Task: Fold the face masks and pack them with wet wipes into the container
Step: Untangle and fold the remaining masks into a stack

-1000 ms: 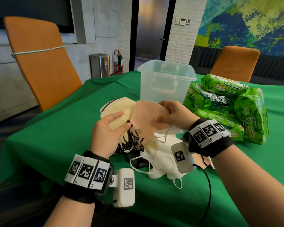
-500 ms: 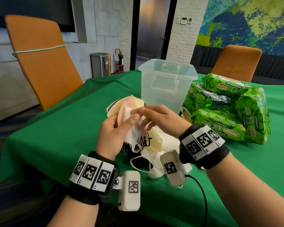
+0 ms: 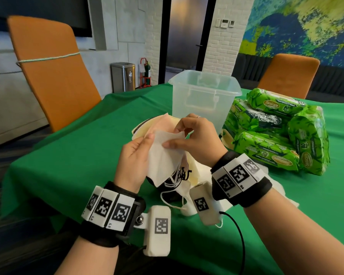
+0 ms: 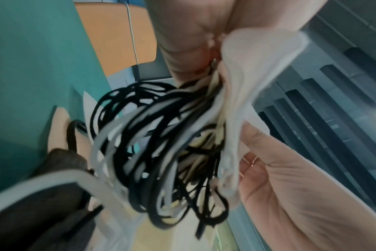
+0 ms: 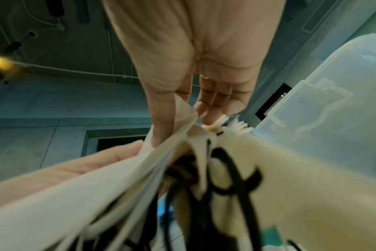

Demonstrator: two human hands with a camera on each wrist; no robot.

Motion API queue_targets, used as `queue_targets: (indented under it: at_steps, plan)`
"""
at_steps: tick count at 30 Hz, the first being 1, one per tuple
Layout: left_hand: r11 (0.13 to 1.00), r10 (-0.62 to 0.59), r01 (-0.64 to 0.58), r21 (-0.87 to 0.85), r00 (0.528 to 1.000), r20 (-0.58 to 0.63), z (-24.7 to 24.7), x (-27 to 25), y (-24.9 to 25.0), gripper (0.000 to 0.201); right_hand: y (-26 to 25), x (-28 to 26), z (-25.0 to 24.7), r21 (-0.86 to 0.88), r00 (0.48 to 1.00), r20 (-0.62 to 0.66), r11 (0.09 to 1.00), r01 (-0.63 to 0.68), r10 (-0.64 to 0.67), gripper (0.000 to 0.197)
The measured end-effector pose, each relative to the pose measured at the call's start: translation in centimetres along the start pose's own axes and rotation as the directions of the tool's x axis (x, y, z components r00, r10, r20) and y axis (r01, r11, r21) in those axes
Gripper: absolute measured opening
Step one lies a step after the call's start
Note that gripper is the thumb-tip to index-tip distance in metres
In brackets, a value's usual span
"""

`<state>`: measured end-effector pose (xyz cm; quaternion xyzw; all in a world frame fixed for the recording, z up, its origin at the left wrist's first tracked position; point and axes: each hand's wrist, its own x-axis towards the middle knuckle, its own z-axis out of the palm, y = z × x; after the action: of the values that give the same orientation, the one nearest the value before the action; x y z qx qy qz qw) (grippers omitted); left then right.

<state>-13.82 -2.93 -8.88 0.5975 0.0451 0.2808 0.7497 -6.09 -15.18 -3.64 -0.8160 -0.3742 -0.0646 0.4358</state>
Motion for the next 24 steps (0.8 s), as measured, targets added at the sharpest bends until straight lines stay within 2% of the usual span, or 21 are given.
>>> queue_targets:
  at_steps: [2,5,9,15,18,21,24]
  plan:
    - [0.999,0.028,-0.027,0.026,1.0,-0.005,-0.3,0.3,-0.1,0.019,0.3,0.1,-0.3,0.017,1.0,0.003,1.0,-0.024,0.024,0.037]
    - [0.997,0.057,-0.054,0.061,0.998,-0.039,-0.8,0.7,-0.4,0.023,1.0,0.4,-0.9,0.127,0.996,0.019,0.988,-0.085,0.084,0.034]
    - [0.995,0.066,-0.059,0.084,0.995,-0.08,-1.1,1.0,-0.6,0.022,1.8,0.8,-2.0,0.246,0.993,-0.025,0.963,-0.106,0.116,0.028]
    - [0.987,0.14,-0.13,0.096,0.986,-0.096,-1.2,0.8,-0.3,0.035,1.2,1.5,-3.3,0.38,0.988,-0.143,0.925,0.005,0.053,0.025]
    - [0.975,0.181,-0.166,0.149,0.979,-0.09,-1.4,0.8,-0.3,0.044,0.6,1.6,-3.4,0.515,0.983,-0.186,0.851,0.102,-0.006,0.026]
    - [0.969,0.171,-0.149,0.196,0.98,-0.101,-1.4,0.8,-0.2,0.041,0.4,1.4,-3.0,0.556,0.992,-0.126,0.826,0.09,-0.024,0.027]
    - [0.972,0.136,-0.11,0.206,0.984,-0.118,-1.4,1.0,-0.3,0.038,1.0,1.1,-2.2,0.414,0.998,0.022,0.909,-0.057,0.053,0.029]
